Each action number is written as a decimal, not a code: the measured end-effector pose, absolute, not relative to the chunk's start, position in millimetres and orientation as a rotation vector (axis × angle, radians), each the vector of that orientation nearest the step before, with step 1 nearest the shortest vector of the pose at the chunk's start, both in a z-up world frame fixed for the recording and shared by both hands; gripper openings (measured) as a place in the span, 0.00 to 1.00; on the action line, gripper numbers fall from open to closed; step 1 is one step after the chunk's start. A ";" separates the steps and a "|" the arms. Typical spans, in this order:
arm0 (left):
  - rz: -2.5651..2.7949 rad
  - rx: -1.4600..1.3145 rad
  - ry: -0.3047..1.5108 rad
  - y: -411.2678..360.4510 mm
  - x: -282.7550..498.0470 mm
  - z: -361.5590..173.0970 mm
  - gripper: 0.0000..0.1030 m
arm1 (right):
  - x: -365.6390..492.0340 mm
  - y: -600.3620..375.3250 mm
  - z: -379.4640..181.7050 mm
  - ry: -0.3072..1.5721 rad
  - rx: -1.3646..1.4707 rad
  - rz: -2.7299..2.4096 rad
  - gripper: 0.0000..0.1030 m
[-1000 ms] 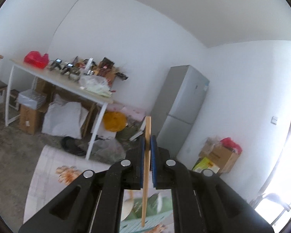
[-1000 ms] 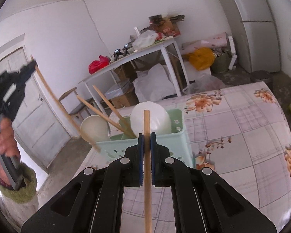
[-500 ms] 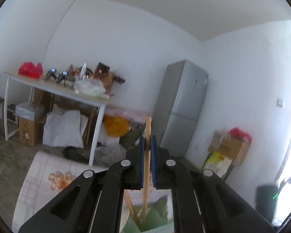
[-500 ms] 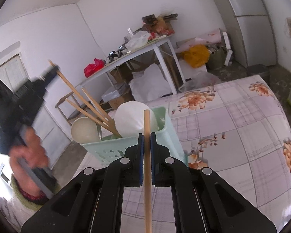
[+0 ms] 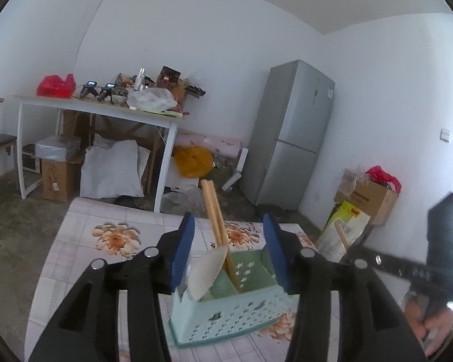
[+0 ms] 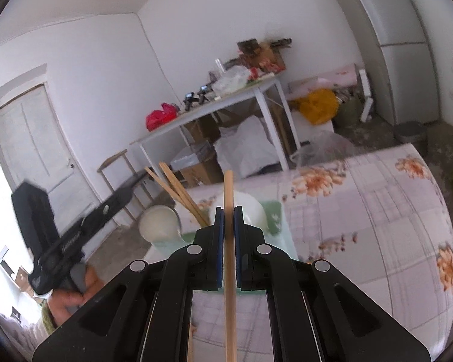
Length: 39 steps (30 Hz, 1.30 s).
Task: Organize utensils
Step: 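Drop both chopsticks into the green holder and open both grippers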
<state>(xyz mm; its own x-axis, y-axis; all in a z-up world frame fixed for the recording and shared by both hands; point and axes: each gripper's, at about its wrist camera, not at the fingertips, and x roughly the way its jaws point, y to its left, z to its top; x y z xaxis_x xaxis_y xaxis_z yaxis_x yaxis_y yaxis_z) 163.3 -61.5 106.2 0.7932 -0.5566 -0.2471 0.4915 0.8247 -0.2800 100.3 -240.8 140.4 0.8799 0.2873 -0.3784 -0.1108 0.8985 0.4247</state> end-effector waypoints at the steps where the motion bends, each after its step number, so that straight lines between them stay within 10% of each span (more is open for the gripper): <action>1: -0.561 -0.207 0.329 -57.2 158.8 106.2 0.50 | 101.9 -240.5 143.4 0.444 0.412 0.224 0.04; 39: -0.402 -0.320 0.594 31.2 129.2 8.0 0.52 | 181.8 -202.2 215.8 0.181 0.257 0.180 0.05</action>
